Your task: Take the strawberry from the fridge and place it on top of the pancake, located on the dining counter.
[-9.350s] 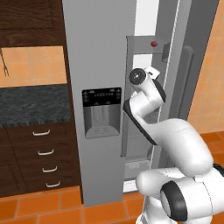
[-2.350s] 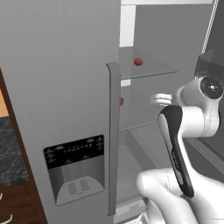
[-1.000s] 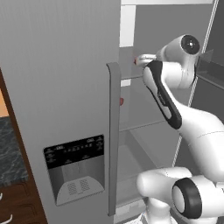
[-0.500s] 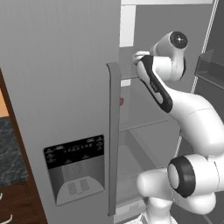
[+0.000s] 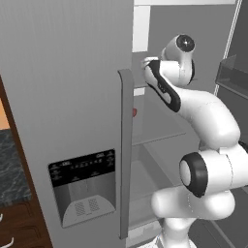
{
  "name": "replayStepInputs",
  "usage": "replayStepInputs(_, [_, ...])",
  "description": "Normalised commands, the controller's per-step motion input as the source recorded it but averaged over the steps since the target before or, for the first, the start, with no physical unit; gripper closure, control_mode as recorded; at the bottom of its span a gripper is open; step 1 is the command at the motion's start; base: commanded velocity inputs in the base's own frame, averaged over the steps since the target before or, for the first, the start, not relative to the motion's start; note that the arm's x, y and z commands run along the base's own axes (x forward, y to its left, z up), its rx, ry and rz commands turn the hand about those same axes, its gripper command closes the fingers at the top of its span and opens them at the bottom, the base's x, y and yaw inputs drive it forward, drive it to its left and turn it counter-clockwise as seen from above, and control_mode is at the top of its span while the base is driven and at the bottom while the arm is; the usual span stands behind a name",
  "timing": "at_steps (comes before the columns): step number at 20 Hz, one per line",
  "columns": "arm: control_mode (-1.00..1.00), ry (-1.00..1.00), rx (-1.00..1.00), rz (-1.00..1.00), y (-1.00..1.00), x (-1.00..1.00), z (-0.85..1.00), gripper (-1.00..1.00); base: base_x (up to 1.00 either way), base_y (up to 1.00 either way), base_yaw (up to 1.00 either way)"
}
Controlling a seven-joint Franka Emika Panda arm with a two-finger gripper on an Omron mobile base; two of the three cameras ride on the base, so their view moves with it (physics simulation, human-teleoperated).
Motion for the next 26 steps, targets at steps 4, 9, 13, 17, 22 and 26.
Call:
replayStepInputs(4, [-1.00, 0.00, -0.01, 0.01, 0.00, 0.51, -0.12, -1.00, 0.00, 0.00, 0.00])
replayStepInputs(9, [-1.00, 0.00, -0.01, 0.01, 0.00, 0.49, -0.07, -1.00, 0.00, 0.00, 0.00])
replayStepInputs(13, [-1.00, 0.00, -0.02, 0.01, 0.00, 0.14, -0.09, -1.00, 0.00, 0.00, 0.00])
replayStepInputs(17, [-1.00, 0.00, -0.02, 0.00, 0.00, 0.17, -0.04, -1.00, 0.00, 0.00, 0.00])
replayStepInputs(22, [-1.00, 0.01, -0.02, 0.01, 0.00, 0.34, -0.09, -1.00, 0.00, 0.00, 0.00])
replayStepInputs(26, [-1.00, 0.00, -0.02, 0.00, 0.00, 0.24, -0.10, -1.00, 0.00, 0.00, 0.00])
